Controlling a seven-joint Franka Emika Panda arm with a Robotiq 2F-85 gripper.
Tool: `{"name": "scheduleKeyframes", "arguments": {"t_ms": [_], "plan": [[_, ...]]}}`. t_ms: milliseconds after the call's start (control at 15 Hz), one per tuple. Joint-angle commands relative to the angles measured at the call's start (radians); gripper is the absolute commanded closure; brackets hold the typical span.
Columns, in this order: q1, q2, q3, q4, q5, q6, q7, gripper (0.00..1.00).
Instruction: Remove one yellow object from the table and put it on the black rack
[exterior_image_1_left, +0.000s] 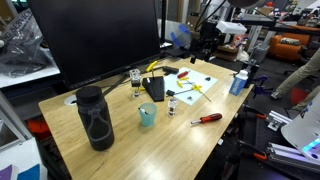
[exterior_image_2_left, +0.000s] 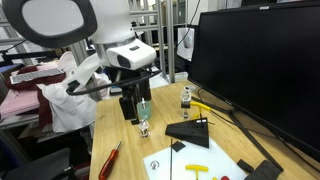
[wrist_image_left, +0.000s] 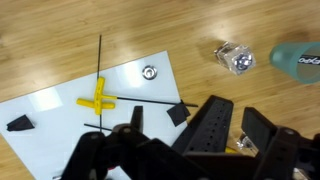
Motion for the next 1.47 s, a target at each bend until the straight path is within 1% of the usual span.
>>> {"name": "scheduleKeyframes", "arguments": {"t_ms": [0, 133, 200, 267, 333, 467, 800, 867, 933, 1067, 1200, 1333, 1400], "plan": [[-0.054, 0.018, 0.004, -0.058, -0.043, 0.084, 0.113, 0.00], [-0.085, 0.033, 0.000, -0.086, -0.082, 0.104, 0.187, 0.00], [-0.093, 0.048, -0.006, -0.099, -0.090, 0.122, 0.194, 0.00], [-0.091, 0.064, -0.016, -0.110, -0.063, 0.145, 0.189, 0.00], [-0.085, 0.046, -0.013, -0.097, -0.070, 0.097, 0.165, 0.00], [-0.087, 0.064, -0.018, -0.108, -0.070, 0.124, 0.177, 0.00], [-0.087, 0.065, -0.017, -0.108, -0.069, 0.130, 0.182, 0.00], [-0.096, 0.080, -0.014, -0.098, -0.081, 0.141, 0.225, 0.00], [-0.094, 0.095, -0.019, -0.091, -0.063, 0.145, 0.224, 0.00], [-0.100, 0.137, -0.031, -0.080, -0.027, 0.169, 0.267, 0.00], [-0.116, 0.196, -0.049, -0.073, -0.037, 0.219, 0.343, 0.00], [-0.119, 0.265, -0.080, -0.060, -0.006, 0.256, 0.377, 0.00], [-0.116, 0.302, -0.096, -0.047, 0.040, 0.281, 0.378, 0.00]]}}
